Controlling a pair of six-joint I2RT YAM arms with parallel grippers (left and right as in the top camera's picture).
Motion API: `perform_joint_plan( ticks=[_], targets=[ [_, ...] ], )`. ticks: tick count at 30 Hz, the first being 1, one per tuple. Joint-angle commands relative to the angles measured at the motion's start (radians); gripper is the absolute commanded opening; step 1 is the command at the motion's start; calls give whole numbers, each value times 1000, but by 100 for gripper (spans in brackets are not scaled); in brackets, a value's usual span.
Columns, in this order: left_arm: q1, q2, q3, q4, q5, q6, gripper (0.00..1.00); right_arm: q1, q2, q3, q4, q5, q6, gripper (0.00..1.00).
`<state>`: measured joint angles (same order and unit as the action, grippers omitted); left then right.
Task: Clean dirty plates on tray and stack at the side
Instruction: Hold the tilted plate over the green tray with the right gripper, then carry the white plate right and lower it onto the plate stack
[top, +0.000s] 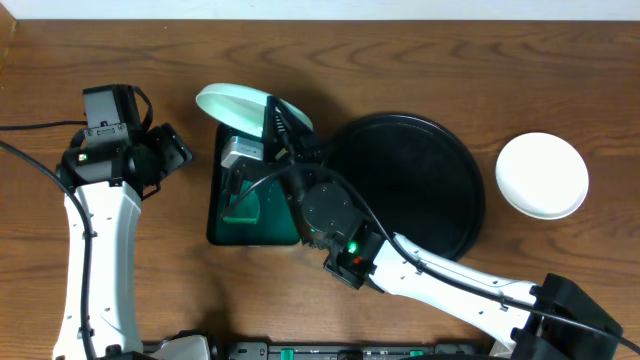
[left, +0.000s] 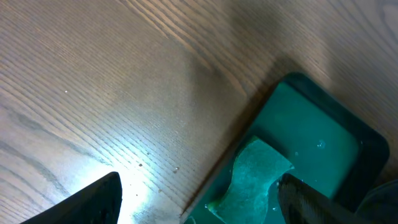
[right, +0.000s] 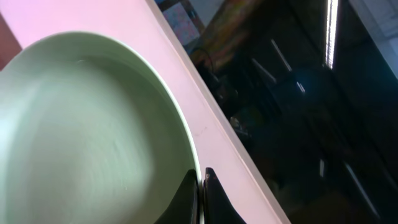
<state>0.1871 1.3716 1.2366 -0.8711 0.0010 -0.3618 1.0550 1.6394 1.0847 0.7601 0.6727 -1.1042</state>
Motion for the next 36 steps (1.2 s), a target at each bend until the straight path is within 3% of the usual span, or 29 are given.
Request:
perform_joint_plan(
  ticks=[1,5,13,20,29,32,36],
  targets=[
    [4,-3,12,-3,-2,6,80,-2,2,18,3,26,56,1],
    [4,-3,12,-3,-2,6,80,-3,2,18,24,61,10,1],
    [4,-3,12,-3,-2,6,80,-11,2,18,-34,76,249,1],
    [4,-3,12,-3,-2,6,80,-52,2,18,-229,120,737,1],
    [4,-3,12,-3,-2,6,80,-156,2,18,-692,89,1495,1],
    [4,-3,12,-3,-2,6,80,-195,2,18,-773,9,1592,1],
    [4,-3,12,-3,-2,6,80,-249,-2,18,-806,-98,1610,1]
  ],
)
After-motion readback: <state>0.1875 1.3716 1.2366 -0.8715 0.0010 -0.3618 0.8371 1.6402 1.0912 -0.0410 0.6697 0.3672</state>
